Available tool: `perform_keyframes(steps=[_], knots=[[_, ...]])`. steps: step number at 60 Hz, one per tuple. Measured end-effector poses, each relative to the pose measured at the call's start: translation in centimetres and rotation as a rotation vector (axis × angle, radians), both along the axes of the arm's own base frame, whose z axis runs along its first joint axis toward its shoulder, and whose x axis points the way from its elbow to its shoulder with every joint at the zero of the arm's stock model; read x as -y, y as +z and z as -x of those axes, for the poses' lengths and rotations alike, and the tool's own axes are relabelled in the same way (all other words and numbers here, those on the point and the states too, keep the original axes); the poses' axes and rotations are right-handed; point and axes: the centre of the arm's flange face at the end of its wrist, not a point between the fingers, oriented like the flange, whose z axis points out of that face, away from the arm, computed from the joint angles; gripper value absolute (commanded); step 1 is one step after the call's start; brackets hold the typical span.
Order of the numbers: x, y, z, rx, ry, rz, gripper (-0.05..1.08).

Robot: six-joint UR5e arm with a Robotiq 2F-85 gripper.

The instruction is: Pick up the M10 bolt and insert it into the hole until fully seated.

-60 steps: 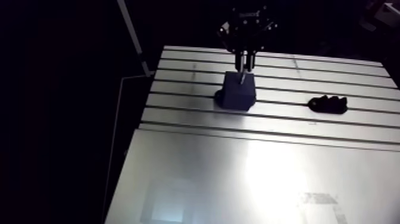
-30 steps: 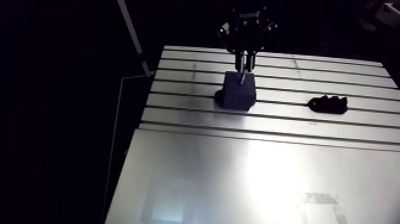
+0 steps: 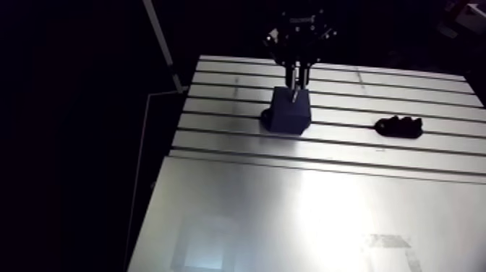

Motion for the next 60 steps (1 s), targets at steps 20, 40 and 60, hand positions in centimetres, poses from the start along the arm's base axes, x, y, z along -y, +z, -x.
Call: perform_keyframes(steps=[20,40,60], knots=[[0.0,-0.4,-0.3,0.008,-0.001,-0.003,0.40],[0.0,-0.1,-0.3,-0.016,0.003,0.000,0.00],[-0.1,0.7,0.0,-0.058,0.003,0.004,0.00]])
